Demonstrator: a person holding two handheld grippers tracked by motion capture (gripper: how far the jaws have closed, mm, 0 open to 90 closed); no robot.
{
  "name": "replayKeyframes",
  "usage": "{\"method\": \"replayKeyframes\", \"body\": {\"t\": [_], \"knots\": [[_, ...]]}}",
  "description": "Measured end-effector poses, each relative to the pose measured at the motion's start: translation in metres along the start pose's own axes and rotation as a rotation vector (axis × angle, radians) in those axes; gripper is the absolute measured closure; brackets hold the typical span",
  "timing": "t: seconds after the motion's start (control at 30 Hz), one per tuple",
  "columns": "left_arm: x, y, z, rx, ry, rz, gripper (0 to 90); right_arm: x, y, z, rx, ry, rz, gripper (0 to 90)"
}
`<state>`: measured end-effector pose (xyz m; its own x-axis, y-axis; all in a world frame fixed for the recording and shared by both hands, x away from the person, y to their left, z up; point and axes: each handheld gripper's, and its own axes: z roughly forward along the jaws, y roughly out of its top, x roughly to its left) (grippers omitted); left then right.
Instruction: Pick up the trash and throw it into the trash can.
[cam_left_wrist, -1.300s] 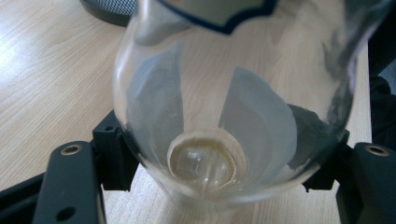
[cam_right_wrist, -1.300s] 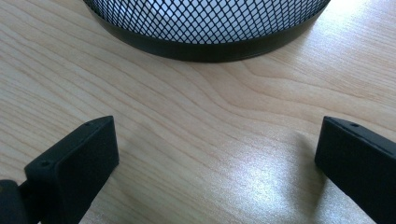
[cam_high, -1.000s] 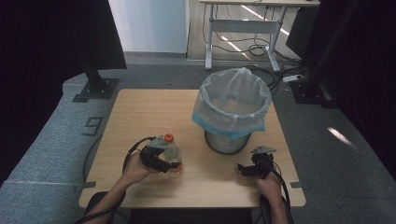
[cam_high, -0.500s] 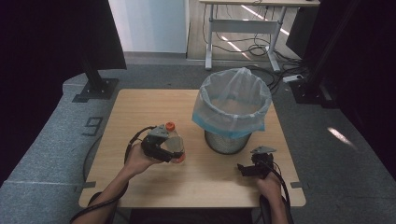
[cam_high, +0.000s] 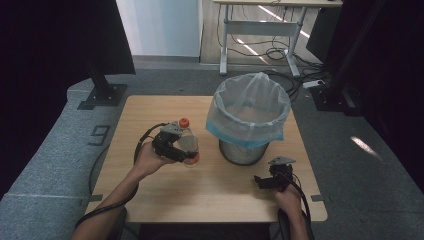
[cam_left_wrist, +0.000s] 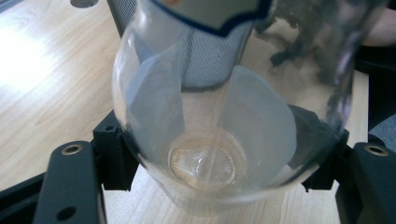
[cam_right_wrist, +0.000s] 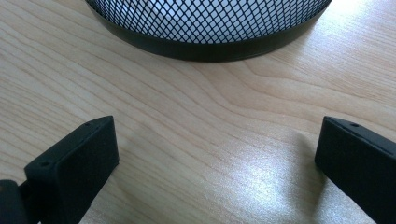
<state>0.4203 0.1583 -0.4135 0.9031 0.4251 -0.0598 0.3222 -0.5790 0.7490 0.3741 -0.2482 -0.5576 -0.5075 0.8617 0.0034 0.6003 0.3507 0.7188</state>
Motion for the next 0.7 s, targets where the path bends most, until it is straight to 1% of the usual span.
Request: {"method": "replayKeyframes", "body": {"t": [0.4, 0.7], "knots": [[0.014, 0.027, -0.010, -0.010, -0.012, -0.015, 28.1, 0.000, 0.000, 0.000, 0.001, 0.001, -0.001, 0.0], [0.021, 0.051, -0.019, -0.005, 0.001, -0.001, 28.1, 0.000, 0.000, 0.000, 0.000, 0.000, 0.000, 0.0]]}}
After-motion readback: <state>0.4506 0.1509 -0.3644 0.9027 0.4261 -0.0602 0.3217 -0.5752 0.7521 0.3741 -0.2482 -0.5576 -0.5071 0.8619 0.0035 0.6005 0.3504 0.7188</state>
